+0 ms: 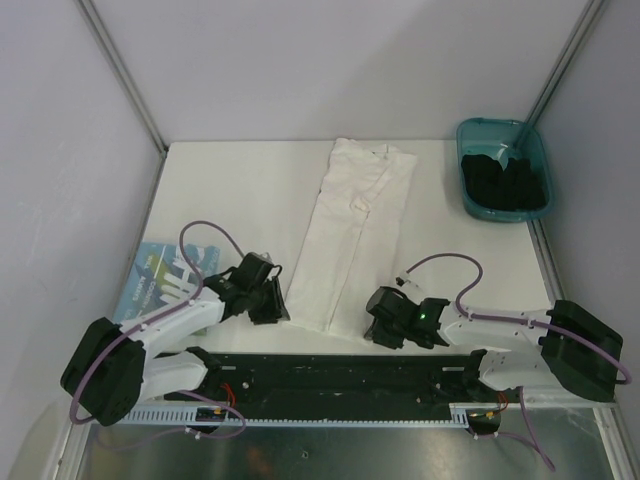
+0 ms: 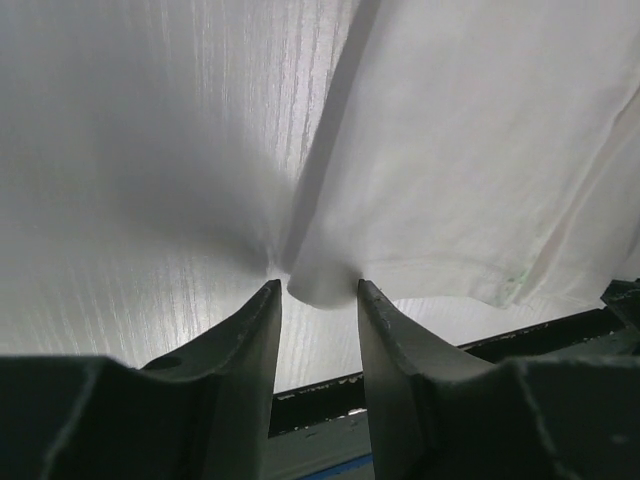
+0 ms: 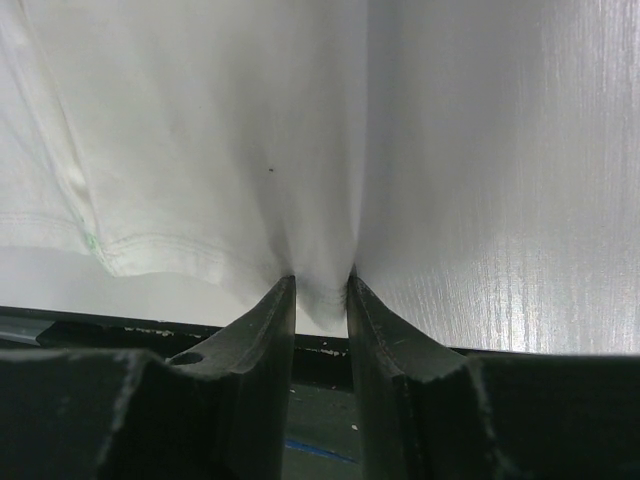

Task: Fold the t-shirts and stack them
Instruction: Grab the bottom of the folded rectangular tshirt with both arms

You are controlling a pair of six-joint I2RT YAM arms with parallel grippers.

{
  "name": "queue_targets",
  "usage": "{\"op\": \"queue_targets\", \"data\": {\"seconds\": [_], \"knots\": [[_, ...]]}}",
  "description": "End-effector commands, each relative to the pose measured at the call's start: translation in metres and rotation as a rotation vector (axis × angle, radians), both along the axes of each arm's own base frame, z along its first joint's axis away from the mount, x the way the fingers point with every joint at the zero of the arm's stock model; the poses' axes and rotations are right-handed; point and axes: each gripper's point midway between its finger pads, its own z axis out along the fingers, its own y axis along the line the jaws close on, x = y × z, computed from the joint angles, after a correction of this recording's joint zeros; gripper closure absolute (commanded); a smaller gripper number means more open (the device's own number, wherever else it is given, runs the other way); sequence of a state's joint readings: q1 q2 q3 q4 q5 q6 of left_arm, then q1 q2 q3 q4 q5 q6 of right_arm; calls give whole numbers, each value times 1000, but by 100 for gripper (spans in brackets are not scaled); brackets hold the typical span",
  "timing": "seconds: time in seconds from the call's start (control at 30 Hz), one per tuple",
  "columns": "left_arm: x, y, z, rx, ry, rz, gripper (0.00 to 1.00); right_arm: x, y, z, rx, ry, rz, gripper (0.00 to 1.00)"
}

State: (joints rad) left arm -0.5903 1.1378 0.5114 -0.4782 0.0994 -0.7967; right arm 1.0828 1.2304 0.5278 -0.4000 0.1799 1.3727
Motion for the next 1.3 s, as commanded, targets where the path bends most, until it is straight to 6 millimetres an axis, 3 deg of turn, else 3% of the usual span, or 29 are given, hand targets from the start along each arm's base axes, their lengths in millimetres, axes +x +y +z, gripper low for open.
{"op": "queue_targets", "data": {"seconds": [0.0,0.4,0.6,0.7,0.77,0.97,1.07,1.27], "knots": [[8,5,-2,39,-31,-21,59,-10,-18,-17,-90,38,-1,68],[13,8,-13,87,-38,-56,59,-10,-16,-20,-91,45,5,71],[9,-5,-10,47,-32,-104,82,-11,-20,-19,-103,43,8,79],[-3,-14,-8,13,-15,-132,95,-10,-29,-15,-122,33,1,87],[-14,-20,-7,-14,-4,-148,99,-10,-36,-9,-128,25,-1,94],[-39,-28,7,-108,6,-140,100,-23,-53,8,-93,27,13,100],[-48,-30,14,-139,9,-139,100,-37,-48,14,-44,38,34,100],[-47,-37,33,-174,-20,-146,100,-47,-44,29,-5,29,48,100]]}}
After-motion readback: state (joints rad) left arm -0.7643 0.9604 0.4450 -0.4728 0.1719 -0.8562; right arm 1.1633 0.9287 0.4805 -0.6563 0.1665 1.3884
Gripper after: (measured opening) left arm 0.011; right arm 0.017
